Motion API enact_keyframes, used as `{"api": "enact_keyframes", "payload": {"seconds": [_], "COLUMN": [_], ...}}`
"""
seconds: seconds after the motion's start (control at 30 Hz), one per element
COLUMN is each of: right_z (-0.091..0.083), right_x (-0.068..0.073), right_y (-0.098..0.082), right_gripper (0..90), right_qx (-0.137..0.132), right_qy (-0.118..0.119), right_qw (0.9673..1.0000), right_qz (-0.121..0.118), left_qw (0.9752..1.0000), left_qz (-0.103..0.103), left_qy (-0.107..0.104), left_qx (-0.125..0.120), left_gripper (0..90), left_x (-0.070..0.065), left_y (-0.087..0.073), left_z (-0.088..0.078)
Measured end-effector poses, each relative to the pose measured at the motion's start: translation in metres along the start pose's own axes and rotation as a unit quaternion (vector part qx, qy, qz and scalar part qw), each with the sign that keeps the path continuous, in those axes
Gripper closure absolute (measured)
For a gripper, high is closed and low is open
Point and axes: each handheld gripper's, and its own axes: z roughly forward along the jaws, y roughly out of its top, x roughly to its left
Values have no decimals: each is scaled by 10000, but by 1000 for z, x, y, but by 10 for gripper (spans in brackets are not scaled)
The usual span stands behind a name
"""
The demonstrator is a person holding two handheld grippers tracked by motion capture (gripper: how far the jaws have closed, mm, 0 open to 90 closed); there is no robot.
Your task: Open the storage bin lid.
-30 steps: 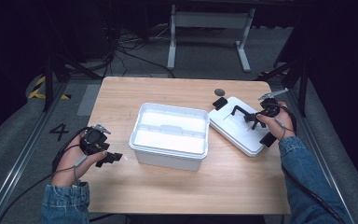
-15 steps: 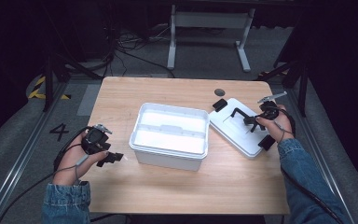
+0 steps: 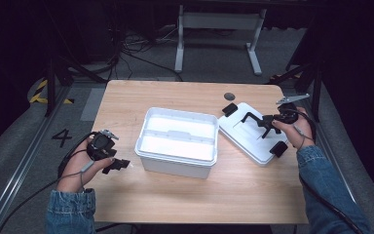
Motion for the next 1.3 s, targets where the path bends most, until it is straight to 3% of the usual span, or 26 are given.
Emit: {"api": "enact_keyframes", "payload": {"seconds": [0.07, 0.13, 0.23, 0.3, 0.37, 0.43, 0.57, 0.7, 1.3], "right_z": [-4, -14, -26, -28, -33, -34, -37, -36, -21], "right_x": [3, 15, 37, 41, 59, 63, 84, 102, 147], "right_y": [1, 5, 5, 5, 0, -1, -12, -28, -72], "right_gripper": [542, 535, 531, 522, 517, 515, 513, 513, 506], "right_qx": [-20, 11, -4, -11, 59, 58, 114, 170, 254], "right_qy": [-4, -131, 24, 70, 184, 224, 460, 653, 928], "right_qw": [10000, 9997, 9985, 9982, 9974, 9972, 9955, 9948, 9897], "right_qz": [-45, -228, -545, -593, -694, -717, -815, -765, -1060], "left_qw": [10000, 10000, 10000, 9999, 9999, 9999, 9999, 9999, 9999], "left_qz": [-30, -43, -93, -120, -126, -105, -96, -97, -58], "left_qy": [17, 49, 28, 31, 35, 25, 33, 41, 33], "left_qx": [-26, -34, -8, 0, 19, 27, 17, 31, 79], "left_gripper": [297, 299, 297, 297, 294, 293, 292, 288, 285], "left_x": [-1, 0, 0, -1, -1, -1, -1, -1, -2], "left_y": [-1, -3, -7, -8, -9, -9, -9, -8, -5], "left_z": [0, -1, -2, -2, -1, -1, -1, 0, 3]}}
